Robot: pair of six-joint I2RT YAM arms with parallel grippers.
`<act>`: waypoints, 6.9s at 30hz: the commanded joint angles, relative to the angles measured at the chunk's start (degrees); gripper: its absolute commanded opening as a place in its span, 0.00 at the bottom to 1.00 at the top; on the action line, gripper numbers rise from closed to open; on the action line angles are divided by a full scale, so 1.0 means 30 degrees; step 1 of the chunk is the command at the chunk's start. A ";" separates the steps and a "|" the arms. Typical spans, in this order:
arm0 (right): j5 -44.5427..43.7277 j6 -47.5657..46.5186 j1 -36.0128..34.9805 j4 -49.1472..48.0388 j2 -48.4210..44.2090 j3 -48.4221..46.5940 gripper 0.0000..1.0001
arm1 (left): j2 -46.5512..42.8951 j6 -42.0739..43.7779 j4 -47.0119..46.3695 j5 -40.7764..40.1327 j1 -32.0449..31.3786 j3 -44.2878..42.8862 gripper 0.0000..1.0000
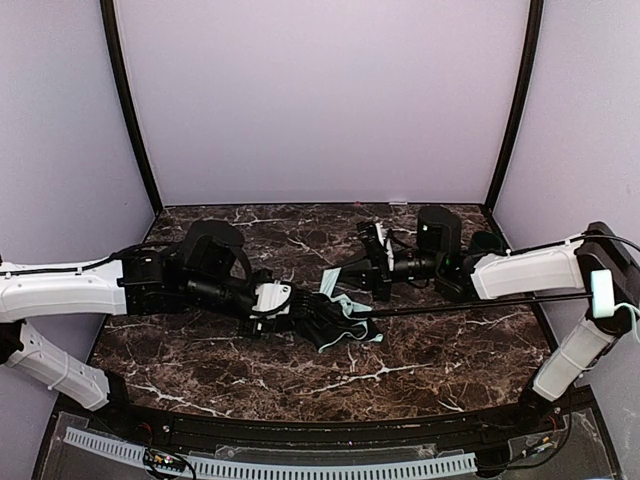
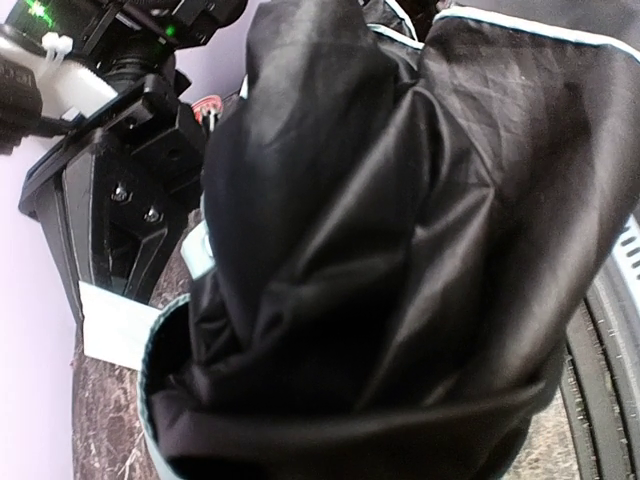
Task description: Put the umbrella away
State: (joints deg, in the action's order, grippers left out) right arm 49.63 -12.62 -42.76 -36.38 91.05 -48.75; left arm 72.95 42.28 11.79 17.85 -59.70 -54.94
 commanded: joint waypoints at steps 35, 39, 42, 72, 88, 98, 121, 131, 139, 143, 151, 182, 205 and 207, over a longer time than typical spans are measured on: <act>-0.8861 -0.6894 -0.3753 0.2413 -0.3847 -0.1211 0.00 | 0.2871 0.2240 0.9525 -1.2114 -0.1838 0.1431 0.00; -0.9608 -0.6893 -0.4309 0.1581 -0.1834 -0.2937 0.00 | 0.2815 0.2027 0.9709 -1.3016 -0.0781 0.1108 0.00; -1.0569 -0.6903 -0.4378 0.0170 -0.0658 -0.3743 0.00 | 0.2662 0.1932 0.9551 -1.3243 -0.0423 0.1286 0.00; -1.2250 -0.2528 -0.2216 0.1635 -0.3319 0.3345 0.63 | 1.3536 -0.3034 0.7544 -0.3347 0.0176 -0.1929 0.00; -0.4398 0.2506 -0.0878 0.3804 -0.1516 0.3954 0.88 | 1.4019 -0.3304 0.8498 -0.0611 0.0682 -0.2770 0.00; -0.1517 0.2915 -0.0658 0.2769 0.1048 0.4053 0.85 | 1.4194 -0.3379 0.8611 -0.0471 0.0885 -0.2665 0.02; -0.5300 0.5013 -0.0393 0.2088 -0.0123 0.5436 0.82 | 1.4387 -0.3335 0.8784 -0.0398 0.0973 -0.2860 0.09; -0.3892 0.4222 -0.1678 0.2551 0.4398 0.3540 0.76 | 1.4239 -0.3349 0.8463 0.0393 0.1165 -0.2944 0.16; -0.3448 0.3855 -0.1655 0.3777 0.4779 0.3200 0.26 | 1.3947 -0.3763 0.7721 -0.0194 0.1319 -0.2816 0.37; -0.3990 0.3388 -0.1654 0.4993 0.4881 0.3083 0.18 | 1.2587 -0.4272 0.5876 -0.1688 0.1327 -0.1866 0.50; -0.4453 0.2871 -0.1678 0.7136 0.5266 0.2651 0.13 | 0.7717 -0.4247 -0.0586 -0.4468 0.1229 0.1957 0.98; -0.6657 0.2487 -0.1655 0.9268 0.3929 0.0951 0.36 | 0.8489 0.0104 -0.5139 -0.7295 -0.1395 0.4757 0.23; -1.0650 1.2502 0.0980 1.1736 0.5098 -0.4557 0.56 | 0.9694 -0.0003 -0.4112 -0.7942 -0.1544 0.4388 0.11; -1.0347 1.2899 0.0666 1.1782 0.5928 -0.4973 0.55 | 0.9782 0.0015 -0.4068 -0.7891 -0.1563 0.4371 0.11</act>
State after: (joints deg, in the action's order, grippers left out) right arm 21.89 16.14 -38.79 -0.56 104.90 -61.84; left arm 98.89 42.02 -11.16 -7.90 -63.66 -44.97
